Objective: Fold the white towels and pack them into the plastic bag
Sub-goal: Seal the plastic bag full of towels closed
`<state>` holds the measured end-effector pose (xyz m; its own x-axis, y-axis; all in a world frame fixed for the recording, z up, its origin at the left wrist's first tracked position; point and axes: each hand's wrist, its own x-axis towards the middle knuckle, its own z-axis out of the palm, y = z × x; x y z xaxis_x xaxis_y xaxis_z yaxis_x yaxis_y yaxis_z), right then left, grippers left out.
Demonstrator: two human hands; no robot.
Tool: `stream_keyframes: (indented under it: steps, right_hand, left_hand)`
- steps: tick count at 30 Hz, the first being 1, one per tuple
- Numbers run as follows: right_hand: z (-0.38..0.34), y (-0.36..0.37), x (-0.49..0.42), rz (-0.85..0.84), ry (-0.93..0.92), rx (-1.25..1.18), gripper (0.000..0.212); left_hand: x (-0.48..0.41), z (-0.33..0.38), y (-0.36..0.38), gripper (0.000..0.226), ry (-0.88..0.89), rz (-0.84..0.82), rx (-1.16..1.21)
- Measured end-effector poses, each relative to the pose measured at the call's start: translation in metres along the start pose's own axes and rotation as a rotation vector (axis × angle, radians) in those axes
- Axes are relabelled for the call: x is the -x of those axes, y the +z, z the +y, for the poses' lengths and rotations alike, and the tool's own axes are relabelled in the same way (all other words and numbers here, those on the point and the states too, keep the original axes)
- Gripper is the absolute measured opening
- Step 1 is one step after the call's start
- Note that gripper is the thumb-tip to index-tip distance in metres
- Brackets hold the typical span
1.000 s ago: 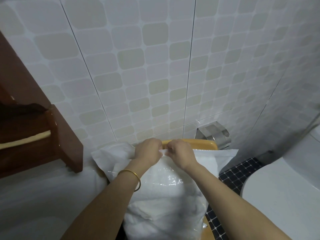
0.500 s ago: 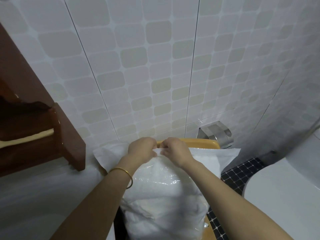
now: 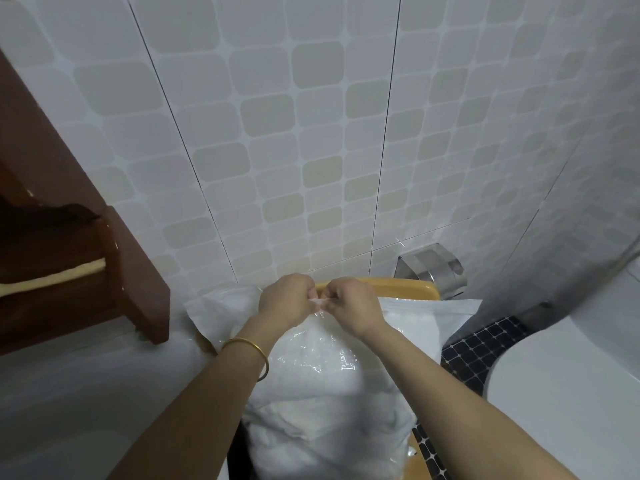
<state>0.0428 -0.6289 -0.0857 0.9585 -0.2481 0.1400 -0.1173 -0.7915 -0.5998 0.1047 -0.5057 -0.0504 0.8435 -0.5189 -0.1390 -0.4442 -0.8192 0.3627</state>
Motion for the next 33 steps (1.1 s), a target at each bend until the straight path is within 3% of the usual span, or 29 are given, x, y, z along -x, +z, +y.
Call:
stream_keyframes:
  steps: [6, 10, 15, 22, 27, 33]
  right_hand:
    - [0.001, -0.001, 0.0, -0.037, -0.007, -0.021, 0.025]
    - [0.005, -0.009, -0.002, -0.048, 0.023, 0.012, 0.01]
    - [0.005, -0.01, -0.001, -0.105, -0.01, 0.059, 0.008]
    - [0.004, -0.006, -0.001, -0.065, 0.005, 0.14, 0.017]
    - [0.004, -0.002, 0.003, -0.013, -0.015, 0.182, 0.025]
    - [0.004, -0.004, 0.002, -0.031, 0.01, 0.137, 0.023]
  left_hand:
    - [0.001, 0.002, 0.001, 0.028, -0.019, 0.027, 0.001]
    - [0.0, 0.001, 0.0, 0.019, 0.004, -0.003, -0.017]
    - [0.0, 0.008, 0.0, 0.016, 0.049, -0.012, 0.004]
    - [0.0, 0.014, 0.002, 0.009, 0.072, -0.003, -0.111]
    - [0.003, 0.017, 0.004, 0.018, 0.09, 0.019, -0.177]
    - [0.001, 0.012, -0.002, 0.016, 0.069, -0.035, -0.115]
